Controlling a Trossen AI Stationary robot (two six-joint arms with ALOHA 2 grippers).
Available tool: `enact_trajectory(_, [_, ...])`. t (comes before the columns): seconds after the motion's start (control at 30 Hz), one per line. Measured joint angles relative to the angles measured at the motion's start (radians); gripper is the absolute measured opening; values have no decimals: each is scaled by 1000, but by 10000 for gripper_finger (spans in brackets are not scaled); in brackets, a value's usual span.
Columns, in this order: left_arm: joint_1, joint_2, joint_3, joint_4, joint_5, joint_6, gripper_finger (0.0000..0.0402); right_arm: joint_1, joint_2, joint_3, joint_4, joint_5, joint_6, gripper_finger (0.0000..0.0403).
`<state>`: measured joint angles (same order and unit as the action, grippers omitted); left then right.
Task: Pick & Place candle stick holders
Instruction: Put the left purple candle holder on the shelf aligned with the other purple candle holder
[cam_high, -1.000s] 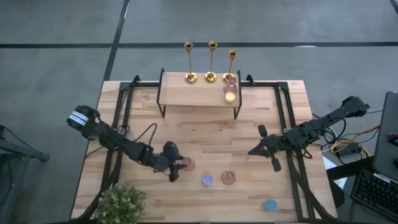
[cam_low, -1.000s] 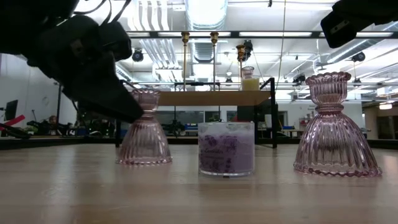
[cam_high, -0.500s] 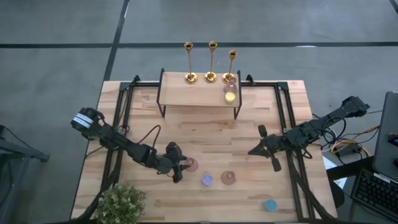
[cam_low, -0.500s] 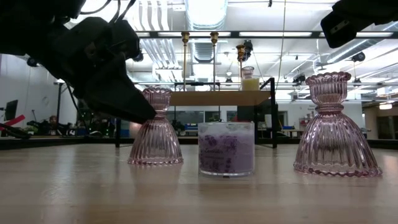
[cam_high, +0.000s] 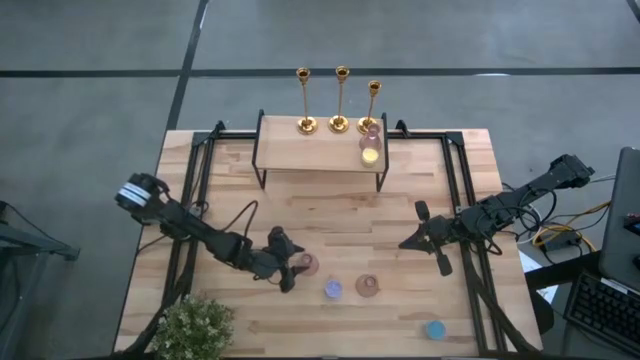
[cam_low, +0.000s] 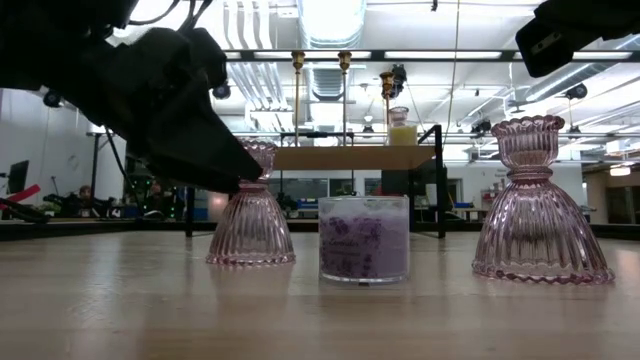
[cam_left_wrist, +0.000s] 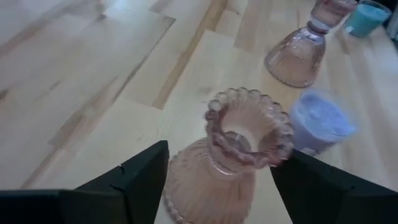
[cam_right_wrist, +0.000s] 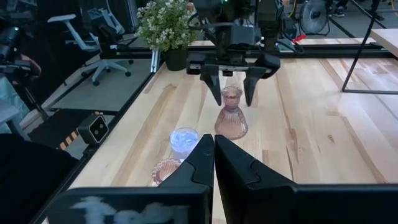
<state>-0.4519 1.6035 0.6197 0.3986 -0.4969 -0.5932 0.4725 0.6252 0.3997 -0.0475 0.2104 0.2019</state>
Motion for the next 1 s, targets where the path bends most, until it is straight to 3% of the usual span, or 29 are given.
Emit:
enact_trajectory(0.3, [0,44,0,148,-36,96,259,0,0,0,0,0,0,8])
enact_trajectory(0.7, [0,45,-1,154,-69,107,170,0,0,0,0,0,0,8])
enact_trajectory(1.0, [15,22,6,166,-254,105,194,0,0,0,0,0,0,8])
